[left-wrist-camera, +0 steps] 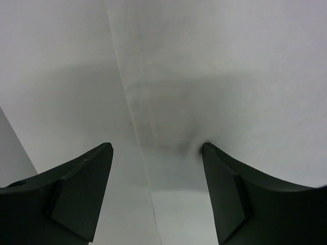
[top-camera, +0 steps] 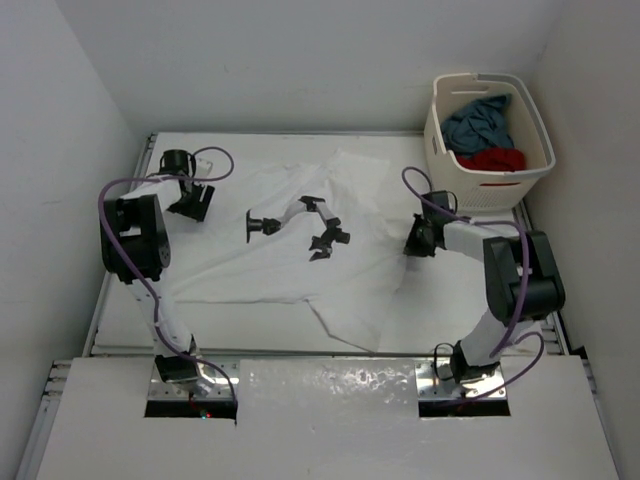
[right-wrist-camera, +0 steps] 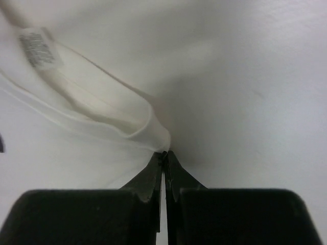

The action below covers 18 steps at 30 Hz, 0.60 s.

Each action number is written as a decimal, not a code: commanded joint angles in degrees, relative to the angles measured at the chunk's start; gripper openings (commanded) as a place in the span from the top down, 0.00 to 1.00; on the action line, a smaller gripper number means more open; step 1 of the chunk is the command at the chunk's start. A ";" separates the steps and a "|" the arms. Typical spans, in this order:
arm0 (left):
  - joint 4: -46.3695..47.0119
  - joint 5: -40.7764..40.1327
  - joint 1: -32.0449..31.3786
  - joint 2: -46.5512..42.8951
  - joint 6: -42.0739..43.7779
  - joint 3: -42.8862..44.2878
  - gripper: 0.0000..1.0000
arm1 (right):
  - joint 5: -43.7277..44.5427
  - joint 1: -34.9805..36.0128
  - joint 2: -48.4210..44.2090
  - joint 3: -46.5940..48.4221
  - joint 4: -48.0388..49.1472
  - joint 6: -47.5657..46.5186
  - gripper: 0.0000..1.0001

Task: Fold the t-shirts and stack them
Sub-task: Flatten out the tshirt

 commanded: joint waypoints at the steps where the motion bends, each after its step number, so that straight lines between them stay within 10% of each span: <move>1: 0.60 -4.54 1.46 2.45 -2.49 -4.01 0.31 | 10.13 -5.24 -5.95 -7.23 -6.23 4.98 1.00; 6: 1.22 -4.55 2.08 2.36 -2.05 -7.98 0.32 | 9.02 -6.40 -13.18 -10.42 -6.14 0.52 0.97; 8: 0.43 -2.36 2.08 1.58 -2.32 -7.72 0.31 | 6.55 -6.40 -11.69 -5.87 -9.73 -3.68 0.60; 11: -2.55 4.14 2.17 -1.75 -2.32 -4.74 0.27 | 6.10 -5.09 -11.15 1.59 -11.77 -11.42 0.35; 18: -12.39 17.50 2.17 -3.80 -6.18 16.42 0.19 | 2.94 2.03 4.98 37.88 -21.95 -20.41 0.44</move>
